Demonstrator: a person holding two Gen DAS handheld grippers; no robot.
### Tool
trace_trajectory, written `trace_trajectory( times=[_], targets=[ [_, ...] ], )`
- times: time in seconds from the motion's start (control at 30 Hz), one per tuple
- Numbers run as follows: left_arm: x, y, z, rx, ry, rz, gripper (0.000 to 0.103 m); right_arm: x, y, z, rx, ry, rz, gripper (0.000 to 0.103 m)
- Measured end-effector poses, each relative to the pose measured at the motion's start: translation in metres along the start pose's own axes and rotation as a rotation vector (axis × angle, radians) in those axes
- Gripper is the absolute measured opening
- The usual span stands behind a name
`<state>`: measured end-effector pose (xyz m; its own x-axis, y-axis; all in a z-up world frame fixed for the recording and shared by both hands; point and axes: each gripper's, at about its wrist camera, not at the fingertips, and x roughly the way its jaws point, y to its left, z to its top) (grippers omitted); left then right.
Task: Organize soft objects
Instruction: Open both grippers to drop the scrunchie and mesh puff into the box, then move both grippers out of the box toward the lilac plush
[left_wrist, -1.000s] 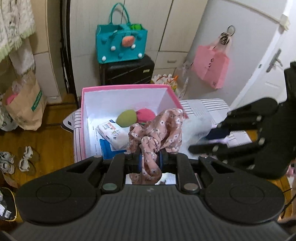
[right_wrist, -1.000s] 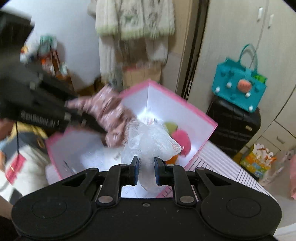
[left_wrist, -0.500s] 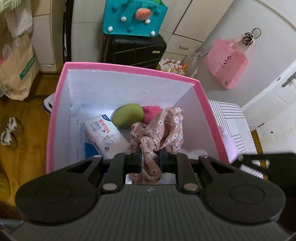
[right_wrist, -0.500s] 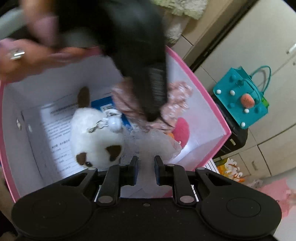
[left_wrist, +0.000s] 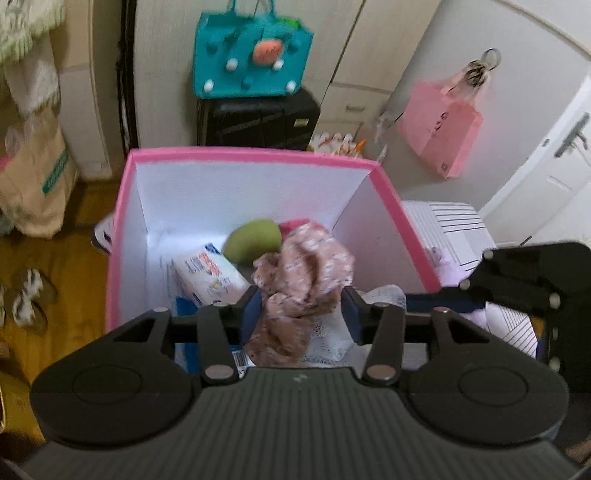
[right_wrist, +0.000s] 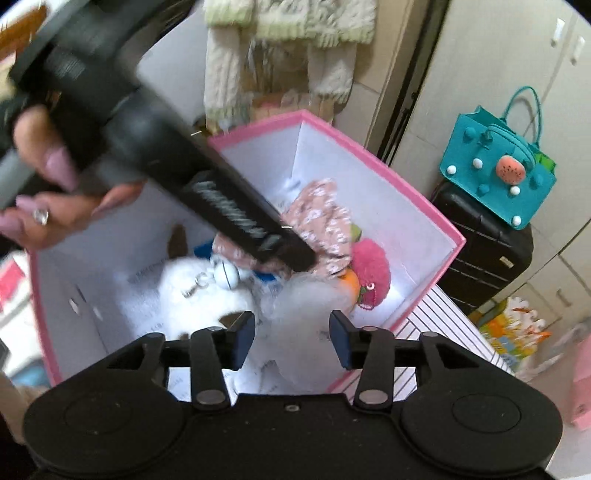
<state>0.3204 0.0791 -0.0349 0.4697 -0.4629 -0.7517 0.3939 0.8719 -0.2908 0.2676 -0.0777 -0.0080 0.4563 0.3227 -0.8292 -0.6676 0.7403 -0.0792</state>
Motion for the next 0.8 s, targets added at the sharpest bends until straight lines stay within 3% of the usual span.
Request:
trace_trajectory(
  times=[0.2,0.33,0.8],
  targets=[
    [-0.031,-0.008,-0.010,0.057,-0.064,0.014,0.045,-0.019,-0.008,-0.014,0.095,-0.109,0.028,0.050],
    [-0.047,-0.018,-0.021,0.123,-0.087,0.091,0.043,-0.032,-0.009,-0.024,0.153,-0.169,0.035,0.050],
    [-0.117,-0.054,-0.057,0.192,-0.146,0.125,0.046,-0.080,0.006,-0.044,0.206,-0.252,0.064,0.050]
  ],
)
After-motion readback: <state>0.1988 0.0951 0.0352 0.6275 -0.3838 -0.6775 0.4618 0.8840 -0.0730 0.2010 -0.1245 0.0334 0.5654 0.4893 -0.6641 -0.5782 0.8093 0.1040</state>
